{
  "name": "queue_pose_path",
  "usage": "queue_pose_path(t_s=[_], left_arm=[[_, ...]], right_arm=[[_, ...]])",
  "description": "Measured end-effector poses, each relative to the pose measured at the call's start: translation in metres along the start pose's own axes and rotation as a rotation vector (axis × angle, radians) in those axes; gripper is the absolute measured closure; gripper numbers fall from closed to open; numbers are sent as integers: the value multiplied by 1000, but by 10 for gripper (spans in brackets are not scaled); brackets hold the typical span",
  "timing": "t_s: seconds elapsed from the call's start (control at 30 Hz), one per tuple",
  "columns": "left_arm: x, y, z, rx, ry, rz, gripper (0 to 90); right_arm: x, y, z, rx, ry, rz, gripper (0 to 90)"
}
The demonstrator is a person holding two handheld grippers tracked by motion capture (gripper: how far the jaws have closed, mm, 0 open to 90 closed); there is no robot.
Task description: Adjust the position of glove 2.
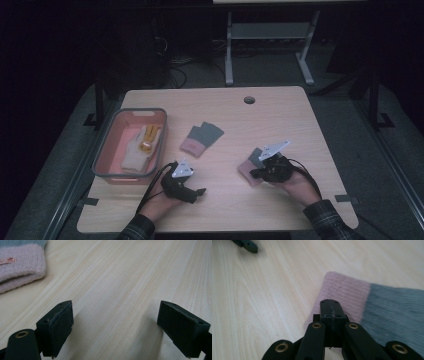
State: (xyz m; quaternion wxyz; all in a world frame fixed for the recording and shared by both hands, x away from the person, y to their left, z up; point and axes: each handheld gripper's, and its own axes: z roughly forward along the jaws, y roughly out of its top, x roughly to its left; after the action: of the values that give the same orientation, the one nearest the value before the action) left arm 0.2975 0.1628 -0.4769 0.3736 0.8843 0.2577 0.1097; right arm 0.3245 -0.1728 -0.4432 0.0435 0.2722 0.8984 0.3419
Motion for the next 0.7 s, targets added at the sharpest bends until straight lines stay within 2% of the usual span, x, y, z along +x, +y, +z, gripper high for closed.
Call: queue_pose_path(t_s=[0.1, 0.17, 0.27, 0.33, 0.4, 0.5, 0.7], left_arm=[[0, 0, 0, 1, 2, 5, 128], [0, 0, 0, 0, 0, 0, 128], [0, 0, 0, -1, 0, -1, 128], [0, 0, 0, -2, 0, -3, 128], [0, 0, 0, -3, 0, -4, 128], [0, 0, 0, -4, 0, -6, 128], [0, 0, 0, -5, 0, -5, 128]], right_arm=[[-11, 0, -9, -39, -58, 28, 900], [-22, -2, -11, -51, -81, 72, 900], [-35, -6, -8, -38, -120, 108, 900], [-40, -8, -2, -25, -122, 131, 900], [-42, -9, 5, -2, -114, 130, 900], [-38, -5, 11, -1, -104, 106, 900], [-16, 6, 24, -2, -37, 30, 900]])
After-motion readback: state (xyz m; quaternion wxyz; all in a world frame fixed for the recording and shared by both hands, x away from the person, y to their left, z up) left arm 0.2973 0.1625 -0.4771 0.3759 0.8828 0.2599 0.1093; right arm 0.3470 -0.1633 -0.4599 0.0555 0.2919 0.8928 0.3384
